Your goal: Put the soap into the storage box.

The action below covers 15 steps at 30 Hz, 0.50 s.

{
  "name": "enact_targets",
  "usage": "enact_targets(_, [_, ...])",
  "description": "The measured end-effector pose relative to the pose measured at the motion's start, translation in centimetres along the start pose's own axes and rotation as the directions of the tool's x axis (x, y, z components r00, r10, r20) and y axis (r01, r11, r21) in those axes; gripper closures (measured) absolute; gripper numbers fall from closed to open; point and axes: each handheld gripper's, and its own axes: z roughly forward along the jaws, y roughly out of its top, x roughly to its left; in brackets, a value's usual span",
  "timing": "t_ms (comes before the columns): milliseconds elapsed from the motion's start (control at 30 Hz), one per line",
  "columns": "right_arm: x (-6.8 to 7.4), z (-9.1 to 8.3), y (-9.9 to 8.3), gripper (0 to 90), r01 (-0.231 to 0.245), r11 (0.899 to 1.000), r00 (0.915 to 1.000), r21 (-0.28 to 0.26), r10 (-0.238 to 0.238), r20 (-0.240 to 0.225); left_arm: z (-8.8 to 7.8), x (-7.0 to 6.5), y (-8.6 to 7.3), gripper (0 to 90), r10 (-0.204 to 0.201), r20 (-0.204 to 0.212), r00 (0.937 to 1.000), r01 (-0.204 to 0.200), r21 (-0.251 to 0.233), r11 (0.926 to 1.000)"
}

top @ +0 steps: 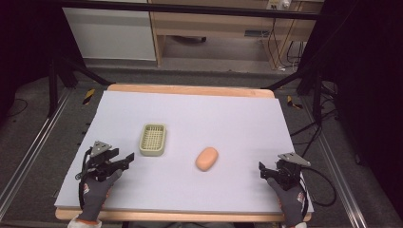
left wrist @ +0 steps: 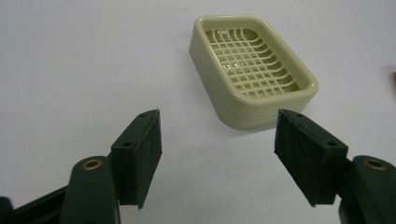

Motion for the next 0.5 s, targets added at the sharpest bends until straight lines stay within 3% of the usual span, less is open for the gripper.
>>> enact_targets(500, [0.2,0.0,0.0,9.7,0.001,1.0,1.0,0.005,-0.001,0.01,0.3,-1.8,0.7,31.3,0.035,0.023,0.9991,-0.035,-0.004,0.9994])
